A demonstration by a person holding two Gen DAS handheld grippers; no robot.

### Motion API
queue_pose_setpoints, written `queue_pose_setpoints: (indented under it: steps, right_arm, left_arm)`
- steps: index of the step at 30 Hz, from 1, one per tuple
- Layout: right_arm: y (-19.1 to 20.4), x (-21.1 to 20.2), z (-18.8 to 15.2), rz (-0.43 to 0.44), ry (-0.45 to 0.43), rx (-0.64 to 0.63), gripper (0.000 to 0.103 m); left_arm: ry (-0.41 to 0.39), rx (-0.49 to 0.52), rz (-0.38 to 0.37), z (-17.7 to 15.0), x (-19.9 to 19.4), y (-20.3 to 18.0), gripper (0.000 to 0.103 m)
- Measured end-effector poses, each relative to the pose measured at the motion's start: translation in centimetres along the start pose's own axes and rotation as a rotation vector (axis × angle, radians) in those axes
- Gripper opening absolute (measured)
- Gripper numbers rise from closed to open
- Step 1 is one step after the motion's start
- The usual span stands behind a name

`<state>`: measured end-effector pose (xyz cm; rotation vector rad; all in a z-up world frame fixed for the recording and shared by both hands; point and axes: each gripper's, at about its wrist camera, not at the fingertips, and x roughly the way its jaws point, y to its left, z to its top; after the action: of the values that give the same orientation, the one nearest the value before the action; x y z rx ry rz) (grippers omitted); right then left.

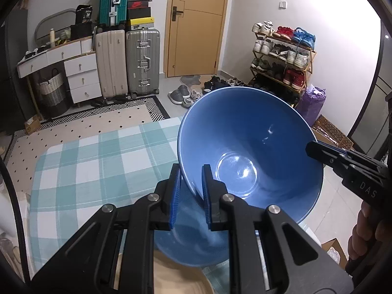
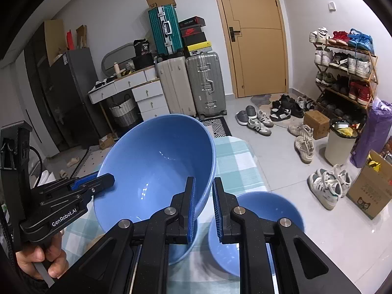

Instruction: Organize plates and bowls

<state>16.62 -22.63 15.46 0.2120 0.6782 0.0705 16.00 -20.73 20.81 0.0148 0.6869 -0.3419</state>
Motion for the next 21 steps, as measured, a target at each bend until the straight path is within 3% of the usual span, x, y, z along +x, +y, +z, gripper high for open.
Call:
queue_pose_setpoints:
  steps: [10, 21]
  right_arm:
    - [1.9, -0.4, -1.6, 0.033, 0.008, -0.019, 0.014]
    - [2.6, 0.8, -3.2, 0.048, 0.040, -0.022, 0.014]
  left_arm:
    - [-0.007, -0.016, 0.023, -2.1, -3.9, 1.0, 0.013]
    - [0.014, -0.036, 0.039, -4.1, -3.9, 2.2, 0.013]
